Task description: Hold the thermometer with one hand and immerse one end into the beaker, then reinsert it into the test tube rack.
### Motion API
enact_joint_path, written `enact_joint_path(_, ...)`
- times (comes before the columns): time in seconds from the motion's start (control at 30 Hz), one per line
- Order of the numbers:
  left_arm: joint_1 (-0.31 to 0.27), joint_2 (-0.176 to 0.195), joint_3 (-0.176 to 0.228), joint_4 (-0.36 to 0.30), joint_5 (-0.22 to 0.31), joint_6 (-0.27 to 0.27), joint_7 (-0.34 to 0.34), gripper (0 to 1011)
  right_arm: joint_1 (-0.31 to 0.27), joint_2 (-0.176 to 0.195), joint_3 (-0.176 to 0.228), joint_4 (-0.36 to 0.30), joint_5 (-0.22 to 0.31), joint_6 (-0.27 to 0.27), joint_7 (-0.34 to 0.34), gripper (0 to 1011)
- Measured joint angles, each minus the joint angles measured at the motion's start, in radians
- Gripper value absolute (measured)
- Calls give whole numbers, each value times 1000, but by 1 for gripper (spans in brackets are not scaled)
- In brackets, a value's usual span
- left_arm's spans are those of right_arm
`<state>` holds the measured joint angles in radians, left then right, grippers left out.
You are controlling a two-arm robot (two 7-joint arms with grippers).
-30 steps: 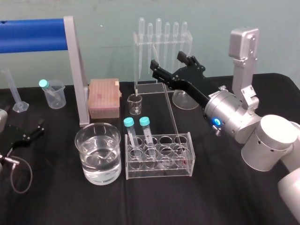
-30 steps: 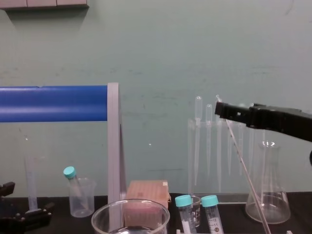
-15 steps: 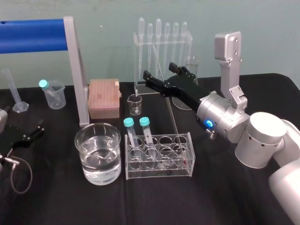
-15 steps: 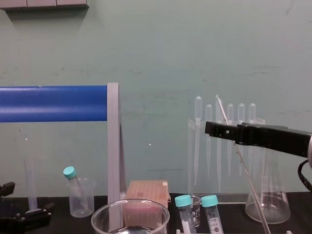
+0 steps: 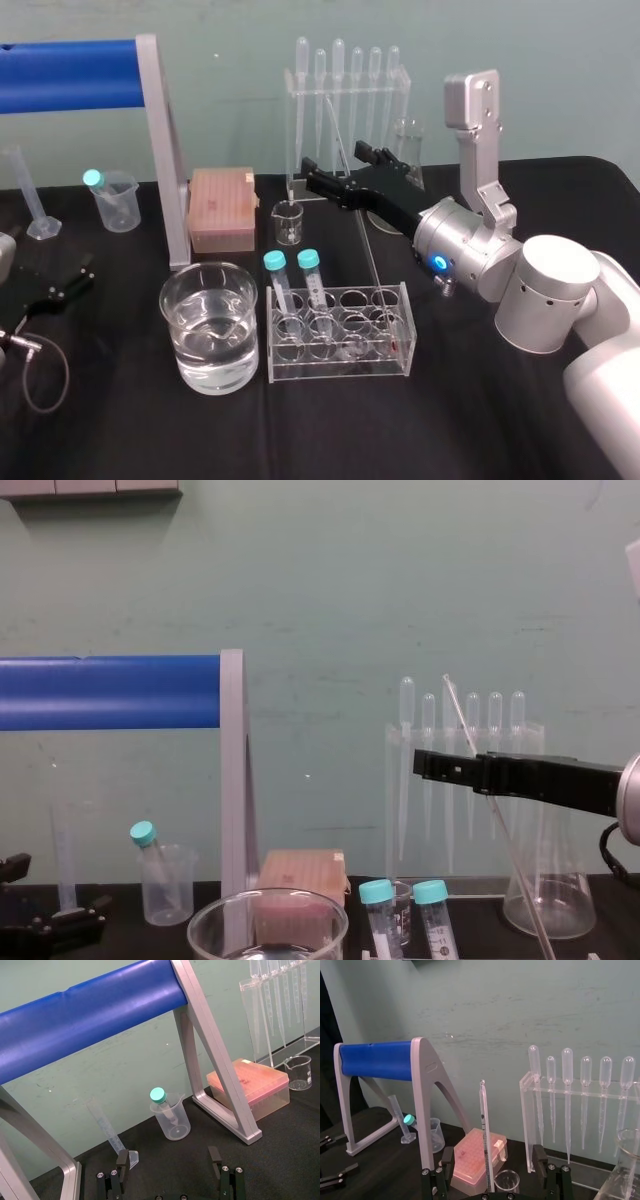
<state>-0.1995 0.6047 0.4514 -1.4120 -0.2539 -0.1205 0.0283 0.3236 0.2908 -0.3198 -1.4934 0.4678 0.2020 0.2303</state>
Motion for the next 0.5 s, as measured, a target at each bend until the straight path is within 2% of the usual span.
enact_joint_path(0.5,0,0,0,0,0,0,0,1008,-2,-3,4,0,1,3,9,1002)
